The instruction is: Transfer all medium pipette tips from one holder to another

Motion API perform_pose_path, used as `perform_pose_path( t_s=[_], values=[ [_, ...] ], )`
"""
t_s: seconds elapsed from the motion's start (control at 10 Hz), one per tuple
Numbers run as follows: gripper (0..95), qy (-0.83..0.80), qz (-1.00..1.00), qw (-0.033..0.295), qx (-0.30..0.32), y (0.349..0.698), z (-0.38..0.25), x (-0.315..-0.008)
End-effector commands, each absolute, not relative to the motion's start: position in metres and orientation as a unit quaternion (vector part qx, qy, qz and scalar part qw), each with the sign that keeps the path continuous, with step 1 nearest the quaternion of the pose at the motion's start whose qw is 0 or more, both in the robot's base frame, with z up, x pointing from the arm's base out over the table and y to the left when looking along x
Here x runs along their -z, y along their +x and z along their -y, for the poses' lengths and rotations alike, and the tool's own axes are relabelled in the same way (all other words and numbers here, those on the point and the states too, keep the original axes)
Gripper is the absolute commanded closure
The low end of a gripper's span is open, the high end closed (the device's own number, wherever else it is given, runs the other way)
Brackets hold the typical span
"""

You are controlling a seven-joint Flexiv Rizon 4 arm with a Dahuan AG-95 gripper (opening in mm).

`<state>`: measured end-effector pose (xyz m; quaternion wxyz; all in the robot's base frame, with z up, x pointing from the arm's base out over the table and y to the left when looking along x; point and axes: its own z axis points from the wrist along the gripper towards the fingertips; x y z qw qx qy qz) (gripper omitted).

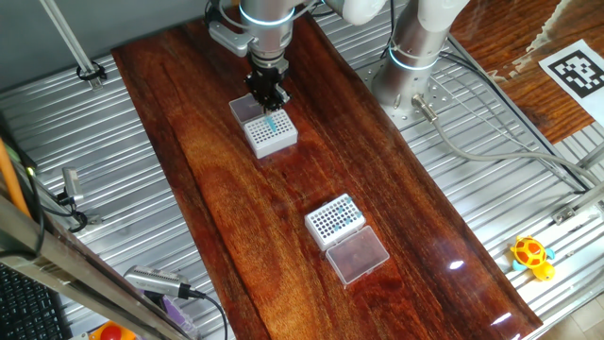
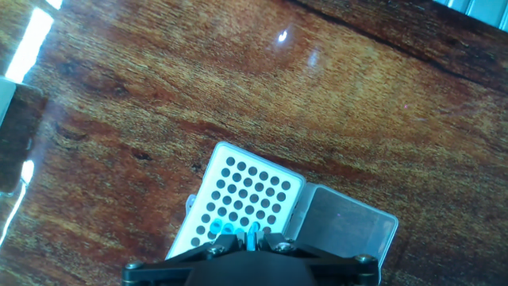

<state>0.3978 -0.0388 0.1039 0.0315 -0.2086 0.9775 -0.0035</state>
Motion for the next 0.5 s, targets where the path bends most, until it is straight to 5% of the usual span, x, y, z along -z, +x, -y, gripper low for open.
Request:
perform_pose_path(
  t_s=[0.1, 0.5],
  values=[
    [95.0, -0.21, -0.977, 0.033, 0.003, 0.3985, 0.039, -0.1013],
    [95.0, -0.209, -0.977, 0.034, 0.0, 0.4003, 0.0402, -0.0991]
  ],
)
